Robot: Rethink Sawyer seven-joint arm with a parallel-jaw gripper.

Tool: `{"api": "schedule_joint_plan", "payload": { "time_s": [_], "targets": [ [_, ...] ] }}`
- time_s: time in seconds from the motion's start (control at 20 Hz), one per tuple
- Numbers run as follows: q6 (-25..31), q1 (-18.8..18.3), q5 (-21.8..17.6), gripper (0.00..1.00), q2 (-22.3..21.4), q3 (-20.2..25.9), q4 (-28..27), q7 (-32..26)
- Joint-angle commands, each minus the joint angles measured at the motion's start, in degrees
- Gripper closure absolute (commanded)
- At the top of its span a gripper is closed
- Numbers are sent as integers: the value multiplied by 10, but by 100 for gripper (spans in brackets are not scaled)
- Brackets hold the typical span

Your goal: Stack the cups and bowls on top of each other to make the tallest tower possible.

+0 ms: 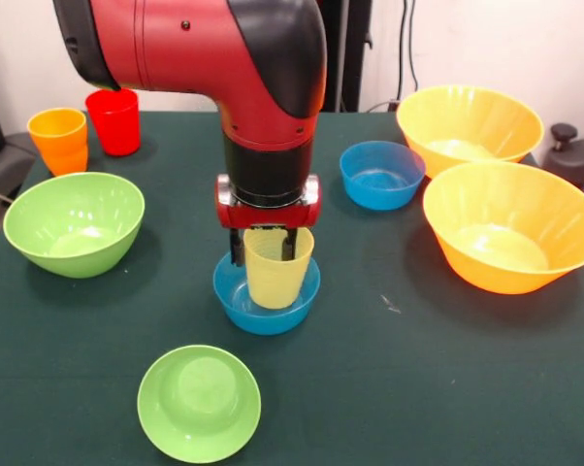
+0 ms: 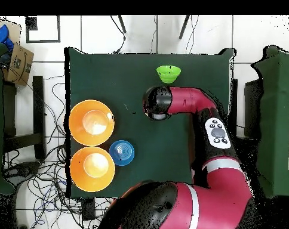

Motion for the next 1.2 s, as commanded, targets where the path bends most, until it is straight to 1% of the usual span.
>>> {"api": "schedule_joint_plan", "payload": {
  "time_s": [0.05,0.2,0.25,0.35,0.45,0.6,0.7,1.0,1.1,1.2],
  "targets": [
    [-45,2,18,0,-3,88,24,-24],
    [-12,4,32,0,-23,92,24,-21],
    [4,7,36,0,-29,91,16,-20],
    [29,14,40,0,-33,85,-3,-13],
    [38,16,42,0,-33,83,-11,-15],
    [80,31,31,0,-29,67,-55,-27],
    [96,34,23,0,-24,63,-73,-40],
    [72,29,14,0,-3,70,-95,-53],
    [71,30,7,0,0,67,-100,-59],
    [87,36,-2,0,2,56,-111,-61]
  ]
}}
